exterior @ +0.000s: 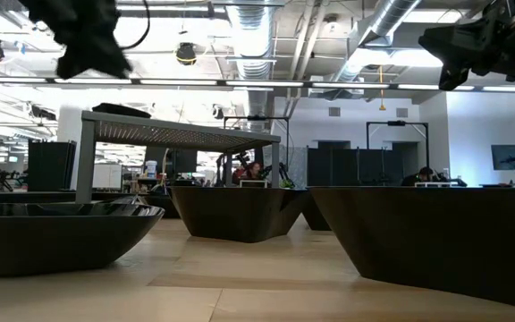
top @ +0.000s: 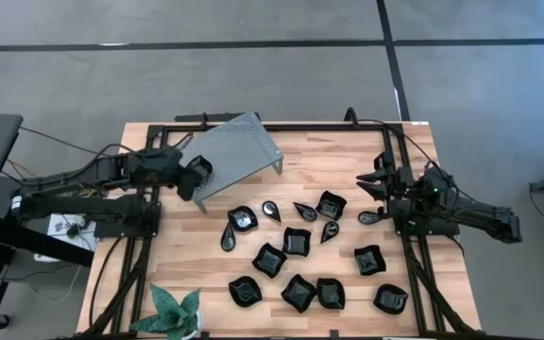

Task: Pick & Place Mini shaped plates
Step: Stack the black leaf-shaped plate on top of the black leaf-shaped plate on the shelf

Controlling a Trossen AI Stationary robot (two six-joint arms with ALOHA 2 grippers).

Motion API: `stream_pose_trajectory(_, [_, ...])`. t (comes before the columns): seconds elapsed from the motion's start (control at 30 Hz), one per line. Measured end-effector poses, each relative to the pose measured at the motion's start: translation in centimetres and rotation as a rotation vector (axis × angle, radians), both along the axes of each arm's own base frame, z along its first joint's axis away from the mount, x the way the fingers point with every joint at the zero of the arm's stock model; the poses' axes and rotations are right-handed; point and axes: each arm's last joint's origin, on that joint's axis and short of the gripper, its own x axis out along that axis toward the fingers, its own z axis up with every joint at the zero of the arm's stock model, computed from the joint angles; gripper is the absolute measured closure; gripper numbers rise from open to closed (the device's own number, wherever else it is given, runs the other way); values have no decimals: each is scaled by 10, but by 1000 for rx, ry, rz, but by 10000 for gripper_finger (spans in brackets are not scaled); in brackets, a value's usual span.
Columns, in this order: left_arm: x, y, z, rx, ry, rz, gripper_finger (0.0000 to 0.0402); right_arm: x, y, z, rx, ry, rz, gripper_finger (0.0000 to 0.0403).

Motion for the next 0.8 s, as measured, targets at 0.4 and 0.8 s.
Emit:
stream_pose_trajectory(0.4, [77, -82, -19, 146, -301, -800, 306, 0, 0, 0, 0, -1, 0, 336])
stream_pose_trajectory(0.8, [125, -105, -112, 293, 128, -772, 281, 6, 2, 3, 94, -20, 68, 336])
